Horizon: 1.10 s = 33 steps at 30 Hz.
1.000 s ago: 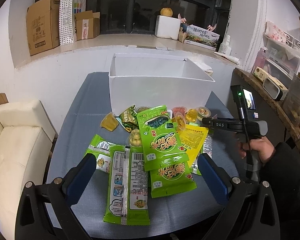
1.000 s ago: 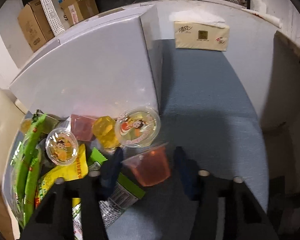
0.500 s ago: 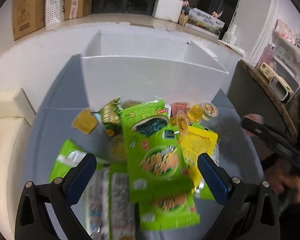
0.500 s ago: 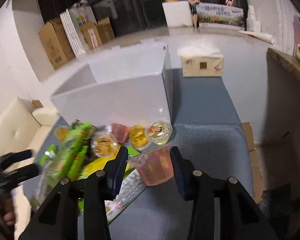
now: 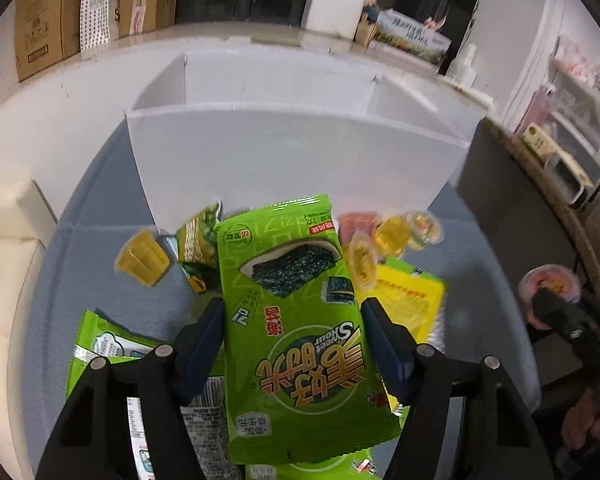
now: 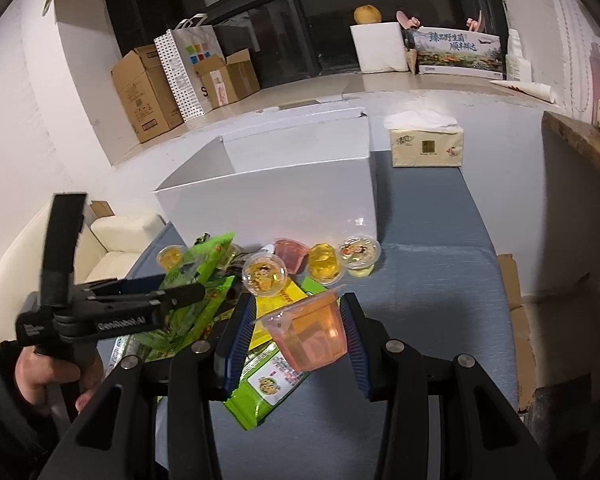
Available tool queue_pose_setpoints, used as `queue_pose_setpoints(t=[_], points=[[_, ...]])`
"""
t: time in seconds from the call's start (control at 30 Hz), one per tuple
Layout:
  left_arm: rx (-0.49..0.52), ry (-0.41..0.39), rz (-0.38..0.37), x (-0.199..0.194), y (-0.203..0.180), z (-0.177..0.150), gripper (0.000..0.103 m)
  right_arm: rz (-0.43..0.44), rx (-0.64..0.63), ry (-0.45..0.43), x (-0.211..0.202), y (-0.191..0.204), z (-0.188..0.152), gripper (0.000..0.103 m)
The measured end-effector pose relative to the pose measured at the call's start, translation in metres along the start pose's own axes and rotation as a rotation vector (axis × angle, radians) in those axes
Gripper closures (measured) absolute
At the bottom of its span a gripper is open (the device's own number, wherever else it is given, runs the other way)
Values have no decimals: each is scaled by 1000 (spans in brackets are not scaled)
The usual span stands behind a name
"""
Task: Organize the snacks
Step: 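Carry both items over the white box and release them inside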
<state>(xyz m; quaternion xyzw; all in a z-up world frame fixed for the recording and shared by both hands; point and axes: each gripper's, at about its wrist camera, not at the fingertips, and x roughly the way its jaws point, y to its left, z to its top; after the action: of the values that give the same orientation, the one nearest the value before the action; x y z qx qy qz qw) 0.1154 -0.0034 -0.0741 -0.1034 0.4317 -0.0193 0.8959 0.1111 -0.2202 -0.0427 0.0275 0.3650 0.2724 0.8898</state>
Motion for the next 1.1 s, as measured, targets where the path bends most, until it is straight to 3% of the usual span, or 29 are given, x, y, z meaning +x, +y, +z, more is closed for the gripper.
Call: queue_pose_setpoints(t=[0.2,0.33,0.43,0.57,0.67,0.87,1.0,1.03,1.07,1.1], points=[[3,-116,-37,-50,6,18,30,18,-21,-25,-4,8,10,56],[14,-187,-28,-69,13,60,30,24,-75,-81,-2,19,46,56],[22,-215,-8,-62,22,105,30,51,-87,-101,14,24,86,56],[36,-196,7,-27,33,148,30,32,-75,-81,56,24,136,56],[46,-150,12,6,38,171,30,1,-45,-5,107,12,166,56],[48,-76,27,52,47,182,30,-48,-40,74,160,-5,183,56],[37,-40,20,70,53,180,21,-42,-24,112,179,-14,177,55],[34,-30,22,74,53,179,18,-42,-20,134,184,-15,174,51],[35,-28,38,77,54,178,7,-63,-31,136,186,-15,173,43],[37,-32,49,77,54,177,0,-78,-41,143,186,-14,173,21]])
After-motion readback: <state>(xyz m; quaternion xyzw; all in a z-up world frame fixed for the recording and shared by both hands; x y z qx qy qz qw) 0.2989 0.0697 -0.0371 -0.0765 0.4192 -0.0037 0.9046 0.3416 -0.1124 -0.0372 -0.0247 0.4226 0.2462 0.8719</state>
